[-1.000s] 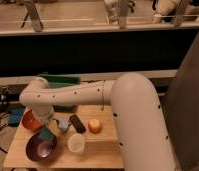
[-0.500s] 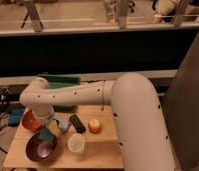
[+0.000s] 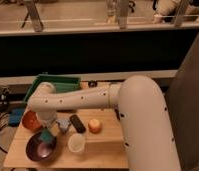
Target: Wipe purple bowl with sponge
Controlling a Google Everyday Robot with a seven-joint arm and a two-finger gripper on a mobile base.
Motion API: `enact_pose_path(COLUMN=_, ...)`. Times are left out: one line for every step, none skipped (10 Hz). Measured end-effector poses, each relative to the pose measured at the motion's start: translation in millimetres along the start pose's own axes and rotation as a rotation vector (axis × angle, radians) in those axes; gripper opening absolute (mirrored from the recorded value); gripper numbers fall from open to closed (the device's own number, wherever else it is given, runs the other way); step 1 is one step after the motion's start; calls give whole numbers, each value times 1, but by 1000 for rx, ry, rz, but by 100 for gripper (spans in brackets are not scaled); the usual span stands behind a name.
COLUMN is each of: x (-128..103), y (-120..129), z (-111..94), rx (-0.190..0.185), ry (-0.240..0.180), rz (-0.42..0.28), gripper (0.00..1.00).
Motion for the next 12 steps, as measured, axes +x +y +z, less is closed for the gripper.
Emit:
enact_pose_path(x=-1, y=-1, z=0, rx=3, ry=3, rz=-3, gripper=0)
enact_pose_path(x=-3, y=-2, z=0, rx=4, ry=8, rz=-10, gripper=0)
enact_pose_path(x=-3, y=-3, z=2, rx=8, ry=11, rz=-14, gripper=0)
enact_pose_path(x=-4, y=-3, z=6, rx=13, ry=11, rz=-19, gripper=0)
enact_pose_path(x=-6, y=-5, z=9, rx=21, ry=11, rz=-30, gripper=0)
enact_pose_path(x=-10, y=-6, z=11, rx=30, ry=13, rz=-44, gripper=0)
enact_pose_path(x=-12, y=-6, z=12, rx=41, ry=13, rz=-59, gripper=0)
enact_pose_path(x=-15, y=-6, z=12, rx=50, ry=11, rz=-72, gripper=0)
enact_pose_path(x=-18, y=-5, z=12, rx=59, ry=11, rz=-84, gripper=0)
enact_pose_path(x=-20, y=-5, z=11, rx=67, ry=12, rz=-94, gripper=0)
enact_pose_path(x=-22, y=-6, z=10, rx=75, ry=13, rz=-103, gripper=0)
enact_pose_path(x=-24, y=-6, z=10, rx=83, ry=15, rz=-112, gripper=0)
